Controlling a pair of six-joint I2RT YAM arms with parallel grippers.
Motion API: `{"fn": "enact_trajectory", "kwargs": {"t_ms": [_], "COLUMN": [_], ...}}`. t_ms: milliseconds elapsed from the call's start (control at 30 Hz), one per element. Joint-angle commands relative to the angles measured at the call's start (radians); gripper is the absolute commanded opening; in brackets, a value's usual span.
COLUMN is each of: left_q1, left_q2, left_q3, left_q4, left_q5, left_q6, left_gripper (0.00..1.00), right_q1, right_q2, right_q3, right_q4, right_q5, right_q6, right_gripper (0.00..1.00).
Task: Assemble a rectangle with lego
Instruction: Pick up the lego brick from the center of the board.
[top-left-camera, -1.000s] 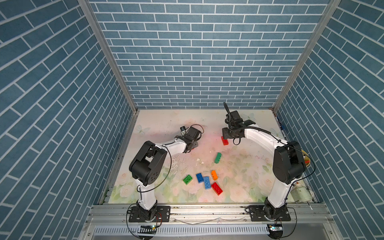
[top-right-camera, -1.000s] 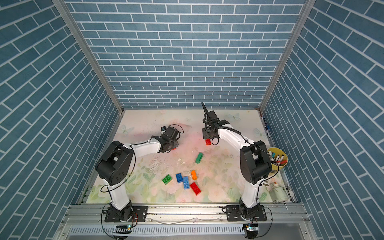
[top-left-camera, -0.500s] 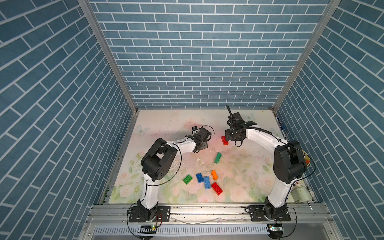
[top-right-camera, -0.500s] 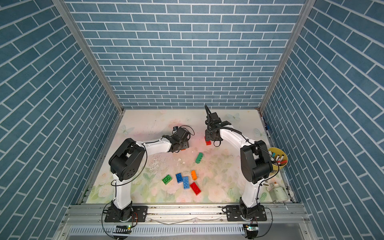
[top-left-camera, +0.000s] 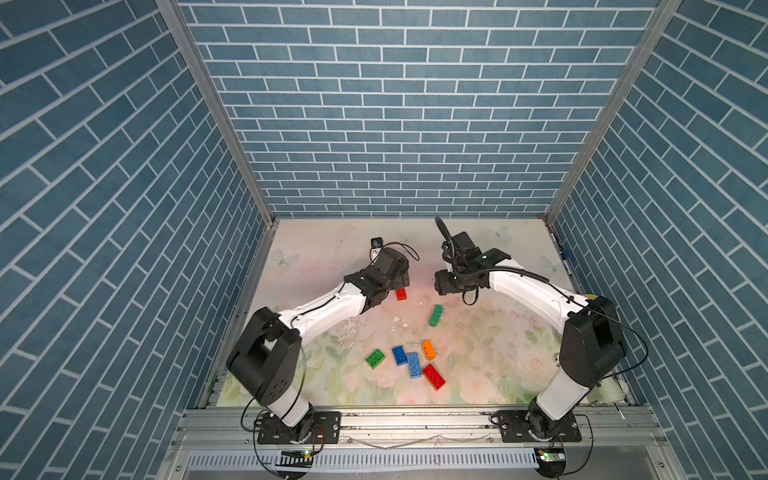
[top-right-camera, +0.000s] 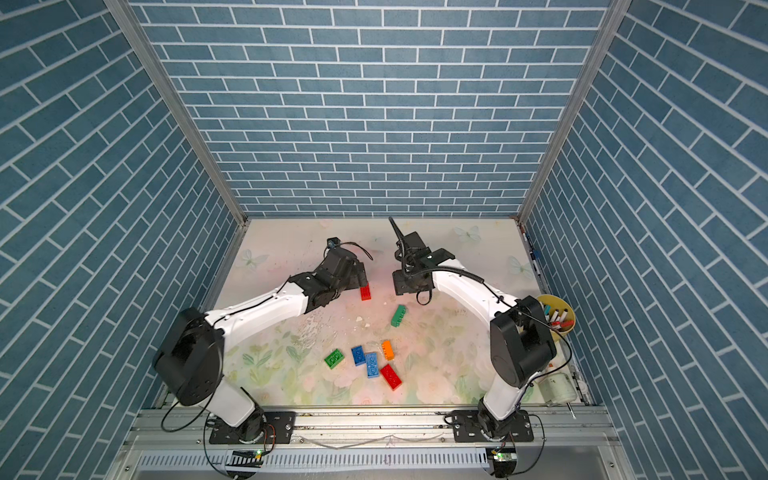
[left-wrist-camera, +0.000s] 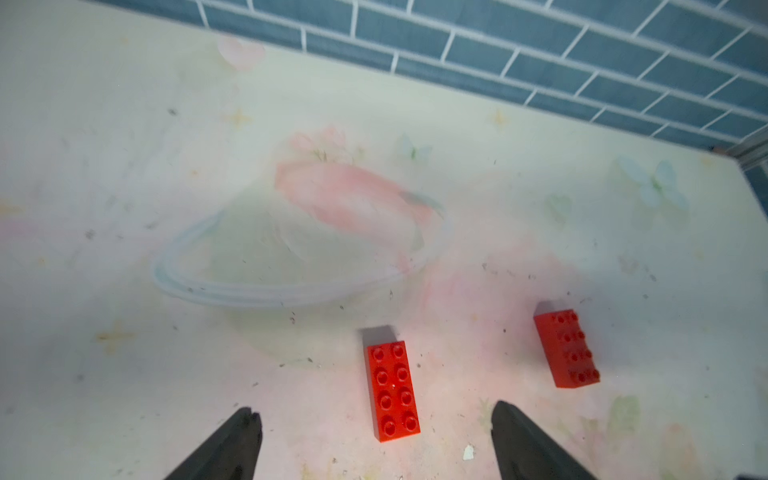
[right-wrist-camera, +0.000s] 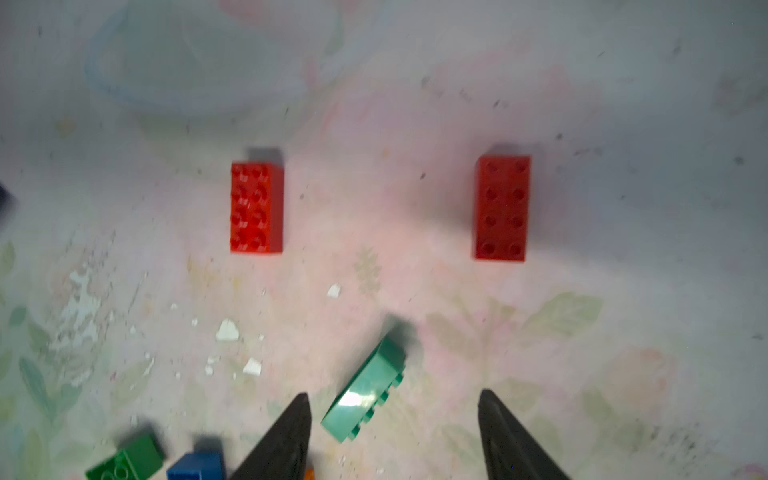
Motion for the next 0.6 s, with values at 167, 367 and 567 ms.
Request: {"fn": "enact_trajectory", "kwargs": {"t_ms": [167,367,567], "left_q1": [0.149,0.159,0.159], "left_q2": [-0.126,-0.097,-0.128], "left_q3": [-0.198,-0.235,-0.275], "left_q4": [0.037,0.069,0.103], "left_q5": [0.030,0.083,0.104], "left_q6": [-0.032,-0.062,-0.084], "left_gripper": [0.93,0.93,0.93], "right_q1": [0.208,0.327,0.357], "right_q2": [-0.069,-0.054,-0.002], "right_q3": [-0.117,-0.122,-0.136], "right_q4": [-0.172,-0.189,-0.161], "right_q5": [0.062,0.064,0.038], "right_q6": [0.110,0.204,0.228], "right_gripper": [0.57,0.52,0.48]}}
